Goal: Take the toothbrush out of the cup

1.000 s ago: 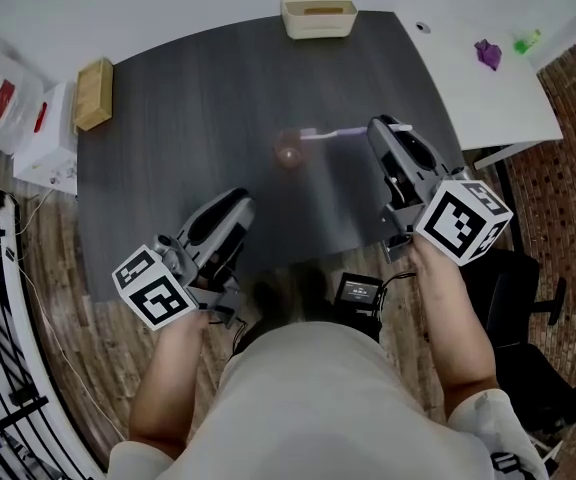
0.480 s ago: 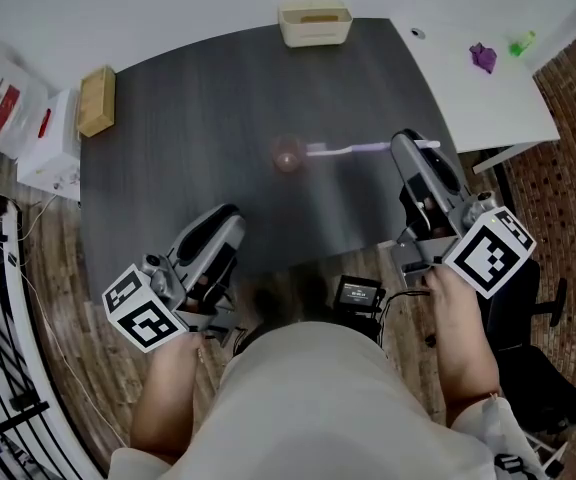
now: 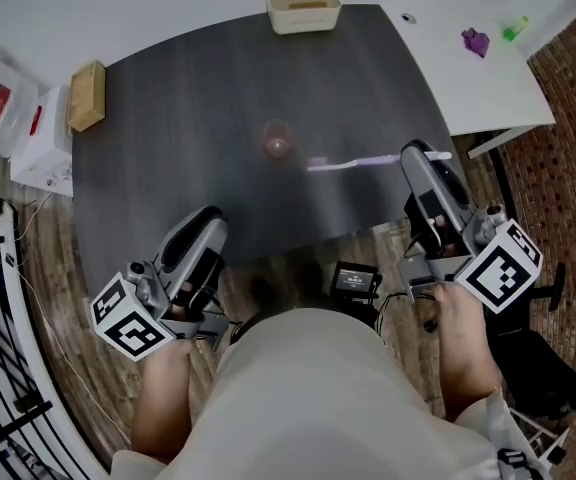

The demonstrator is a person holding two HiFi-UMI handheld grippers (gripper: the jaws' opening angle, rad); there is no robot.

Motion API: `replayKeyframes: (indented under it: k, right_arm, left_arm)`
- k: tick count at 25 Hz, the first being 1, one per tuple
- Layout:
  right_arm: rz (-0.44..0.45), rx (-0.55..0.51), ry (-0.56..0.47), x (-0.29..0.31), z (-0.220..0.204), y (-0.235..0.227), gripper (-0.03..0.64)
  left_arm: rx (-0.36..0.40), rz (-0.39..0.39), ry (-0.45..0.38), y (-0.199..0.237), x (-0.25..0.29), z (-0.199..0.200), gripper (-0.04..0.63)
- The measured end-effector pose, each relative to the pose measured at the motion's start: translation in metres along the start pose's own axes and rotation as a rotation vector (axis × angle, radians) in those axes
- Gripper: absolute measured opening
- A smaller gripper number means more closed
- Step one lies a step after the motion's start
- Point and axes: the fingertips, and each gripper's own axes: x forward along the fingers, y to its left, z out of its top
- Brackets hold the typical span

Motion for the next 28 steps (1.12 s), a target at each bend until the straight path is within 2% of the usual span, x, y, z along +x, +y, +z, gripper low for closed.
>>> replayKeyframes:
  k: [14, 28]
  right_arm:
    - [0.019, 0.09, 0.034, -0.026, -0.031, 0.012, 0.072]
    - [0.032, 0.1, 0.063, -0.023, -0.047, 0.018, 0.071]
  left_arm:
    - [-0.044, 0.018, 0.021, -0.013, -0.014, -0.029, 0.078]
    - [-0.056, 0.033, 0.015, -0.011, -0.024, -0.035, 0.078]
